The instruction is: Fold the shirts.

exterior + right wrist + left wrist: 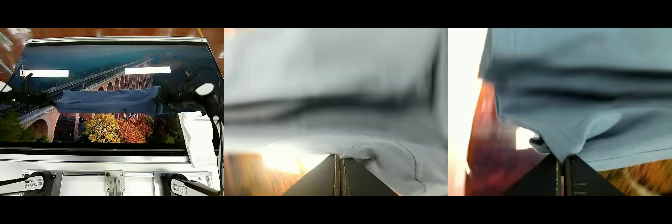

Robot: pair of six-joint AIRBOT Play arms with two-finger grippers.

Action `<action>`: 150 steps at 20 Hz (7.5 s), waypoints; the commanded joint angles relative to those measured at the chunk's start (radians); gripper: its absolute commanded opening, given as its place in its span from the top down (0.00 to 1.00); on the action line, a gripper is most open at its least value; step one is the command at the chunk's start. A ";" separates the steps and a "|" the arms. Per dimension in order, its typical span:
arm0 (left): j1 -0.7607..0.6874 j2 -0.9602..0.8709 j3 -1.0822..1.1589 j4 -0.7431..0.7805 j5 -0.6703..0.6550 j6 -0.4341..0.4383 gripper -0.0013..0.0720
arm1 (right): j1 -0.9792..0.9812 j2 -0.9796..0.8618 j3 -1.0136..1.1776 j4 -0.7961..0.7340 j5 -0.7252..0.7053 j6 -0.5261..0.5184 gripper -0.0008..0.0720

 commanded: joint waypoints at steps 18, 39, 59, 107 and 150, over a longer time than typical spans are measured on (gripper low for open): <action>0.048 -0.466 0.552 -0.019 -0.282 -0.179 0.27 | -0.128 -0.410 0.326 -0.236 0.068 0.138 0.06; -0.364 -0.502 0.567 -0.281 -0.108 -0.110 0.92 | -0.053 -0.193 0.327 0.065 0.229 0.057 0.90; -0.687 -0.539 0.568 -0.190 0.248 -0.294 0.93 | 0.190 0.102 0.327 0.002 0.253 0.172 0.90; -0.245 0.161 0.483 0.014 -0.012 -0.245 0.92 | -0.410 0.104 0.358 -0.080 0.433 0.187 0.90; -0.651 -0.154 0.482 0.640 -0.374 -0.348 0.07 | 0.090 0.209 -0.019 -0.511 0.380 0.257 0.12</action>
